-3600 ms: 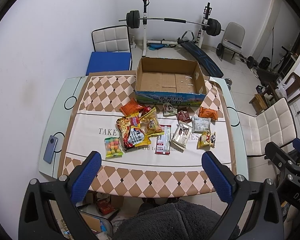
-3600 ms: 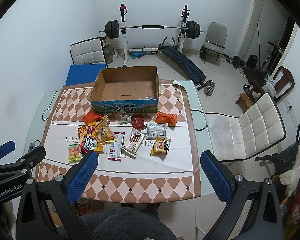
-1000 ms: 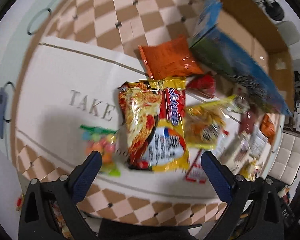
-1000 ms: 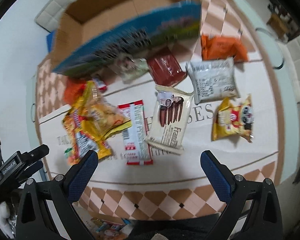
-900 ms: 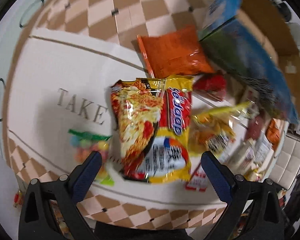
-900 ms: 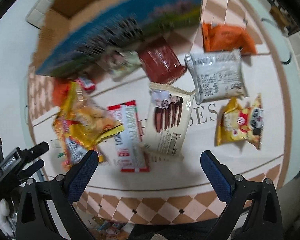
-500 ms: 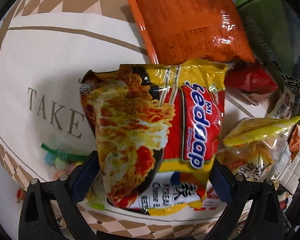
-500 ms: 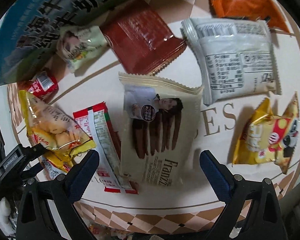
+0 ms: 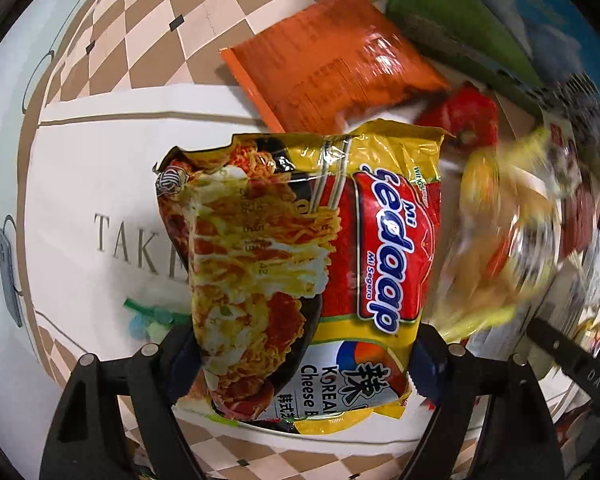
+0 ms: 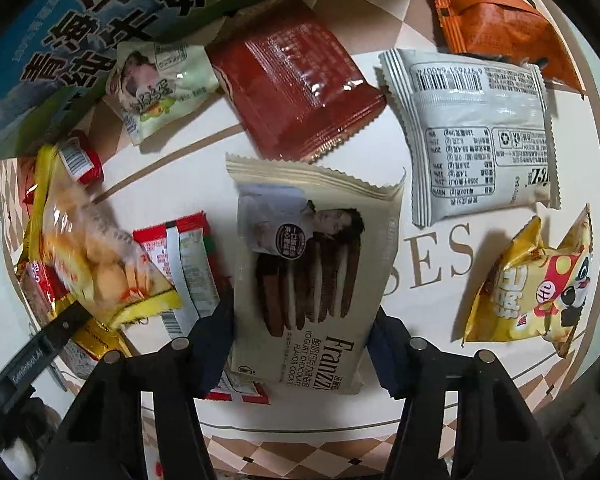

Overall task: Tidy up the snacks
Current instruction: 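Grasp the Mi Sedaap noodle pack with the left tool while the right tool grasps the Franzzi cookie pack, then carry both packs over the cardboard box and release them inside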

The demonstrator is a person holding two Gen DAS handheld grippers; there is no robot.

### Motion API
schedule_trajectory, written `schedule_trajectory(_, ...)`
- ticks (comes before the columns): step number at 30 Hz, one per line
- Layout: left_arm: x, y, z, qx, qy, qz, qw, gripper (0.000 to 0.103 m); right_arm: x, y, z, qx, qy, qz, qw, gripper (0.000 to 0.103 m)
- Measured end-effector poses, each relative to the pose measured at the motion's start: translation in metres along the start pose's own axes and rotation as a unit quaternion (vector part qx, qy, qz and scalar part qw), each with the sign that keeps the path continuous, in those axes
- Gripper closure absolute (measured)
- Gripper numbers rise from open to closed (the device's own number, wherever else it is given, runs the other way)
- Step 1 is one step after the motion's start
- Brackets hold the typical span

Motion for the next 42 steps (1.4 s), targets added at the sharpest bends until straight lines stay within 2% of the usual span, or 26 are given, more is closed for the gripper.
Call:
schedule_trajectory(6, 0.001, 0.003, 0.001, -0.002, -0.005, -0.009, 0.9999, 0.019, -0.013, -0.015, 0.02, 0.031, 0.0, -0.007, 0.999, 0.042)
schedule_trajectory(13, 0.021, 0.003, 0.004, -0.018, -0.029, -0.041, 0.9986, 0.019, 0.001, -0.028, 0.046, 0.078, 0.021, -0.027, 0.996, 0.042)
schedule_trajectory(17, 0.05, 0.016, -0.013, -0.041, -0.041, -0.083, 0.9949, 0.019, 0.022, -0.033, 0.067, 0.105, 0.042, -0.047, 0.992, 0.042)
schedule_trajectory(19, 0.089, 0.039, -0.018, -0.054, -0.045, -0.105, 0.992, 0.019, 0.04, -0.035, 0.079, 0.117, 0.056, -0.057, 0.99, 0.042)
schedule_trajectory(22, 0.124, 0.07, -0.036, -0.075, -0.057, -0.141, 0.9856, 0.019, 0.076, -0.036, 0.084, 0.13, 0.073, -0.076, 0.986, 0.042)
schedule_trajectory(24, 0.145, 0.09, -0.044, -0.09, -0.055, -0.16, 0.9815, 0.019, 0.103, -0.029, 0.083, 0.133, 0.088, -0.09, 0.983, 0.042)
schedule_trajectory(28, 0.186, 0.137, -0.048, -0.108, -0.05, -0.187, 0.9751, 0.019, 0.167, -0.002, 0.053, 0.137, 0.099, -0.126, 0.978, 0.042)
schedule_trajectory(32, 0.204, 0.183, -0.053, -0.12, -0.051, -0.191, 0.9729, 0.019, 0.206, 0.036, 0.045, 0.137, 0.099, -0.158, 0.973, 0.042)
schedule_trajectory(34, 0.223, 0.19, -0.07, -0.128, -0.052, -0.188, 0.9725, 0.019, 0.224, 0.059, 0.043, 0.139, 0.097, -0.168, 0.971, 0.042)
schedule_trajectory(39, 0.221, 0.241, -0.096, -0.129, -0.065, -0.156, 0.9771, 0.019, 0.23, 0.112, 0.056, 0.151, 0.106, -0.163, 0.969, 0.042)
schedule_trajectory(42, 0.21, 0.274, -0.106, -0.125, -0.075, -0.129, 0.9809, 0.019, 0.214, 0.145, 0.07, 0.16, 0.106, -0.153, 0.969, 0.042)
Point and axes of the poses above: each gripper's, at about its wrist camera, not at the fingertips, and x roughly against the way its jaws point, z to its left, y to its top, the point moved 9 cm from there along -x, roughly the way its jaws point, and after that the axes turned 9 degrees about -x, right-handed, at the moved point
